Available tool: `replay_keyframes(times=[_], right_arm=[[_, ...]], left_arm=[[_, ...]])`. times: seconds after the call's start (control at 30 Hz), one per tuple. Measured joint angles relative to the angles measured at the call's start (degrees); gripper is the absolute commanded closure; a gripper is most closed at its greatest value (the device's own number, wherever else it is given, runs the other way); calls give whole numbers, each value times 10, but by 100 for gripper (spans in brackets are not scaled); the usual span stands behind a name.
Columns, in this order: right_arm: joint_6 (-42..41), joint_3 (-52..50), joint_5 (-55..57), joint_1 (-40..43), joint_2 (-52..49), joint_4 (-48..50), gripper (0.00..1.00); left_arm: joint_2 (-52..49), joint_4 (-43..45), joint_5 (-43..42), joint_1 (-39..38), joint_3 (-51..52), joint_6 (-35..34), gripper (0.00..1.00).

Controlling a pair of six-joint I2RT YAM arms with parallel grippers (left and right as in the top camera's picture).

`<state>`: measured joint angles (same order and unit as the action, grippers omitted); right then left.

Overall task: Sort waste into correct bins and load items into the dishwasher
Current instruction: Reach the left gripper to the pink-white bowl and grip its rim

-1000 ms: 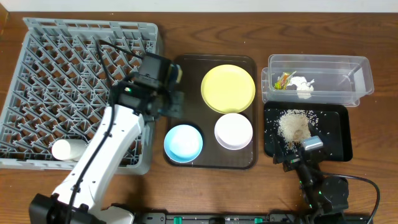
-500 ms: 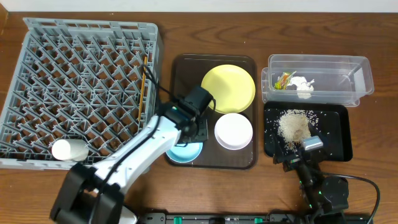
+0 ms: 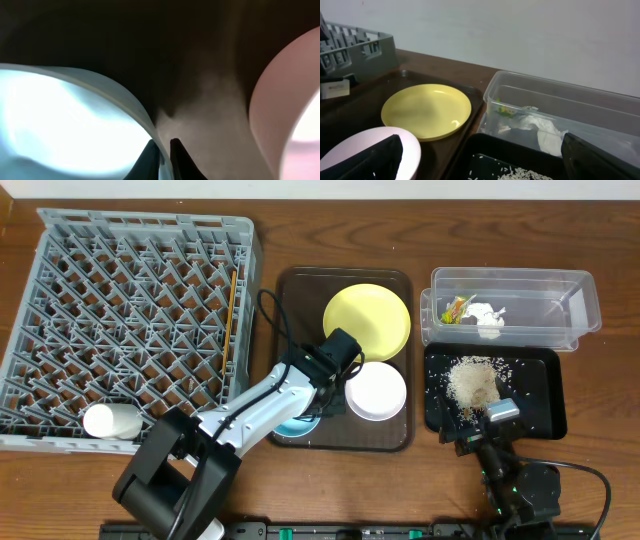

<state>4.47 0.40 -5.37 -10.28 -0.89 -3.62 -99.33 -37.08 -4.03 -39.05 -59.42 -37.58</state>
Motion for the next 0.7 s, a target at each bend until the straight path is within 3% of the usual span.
replay_keyframes(times=[0.13, 0.37, 0.57, 0.7], right_arm=[[0, 0, 0, 0, 0, 0, 1], [0, 0, 0, 0, 0, 0, 1], [0, 0, 0, 0, 0, 0, 1], [0, 0, 0, 0, 0, 0, 1]], left_arm=[[0, 24, 12, 0, 0, 20, 91], [0, 67, 102, -1, 0, 78, 83], [0, 71, 143, -1, 0, 120, 66], [0, 67, 116, 0, -2, 128, 58]])
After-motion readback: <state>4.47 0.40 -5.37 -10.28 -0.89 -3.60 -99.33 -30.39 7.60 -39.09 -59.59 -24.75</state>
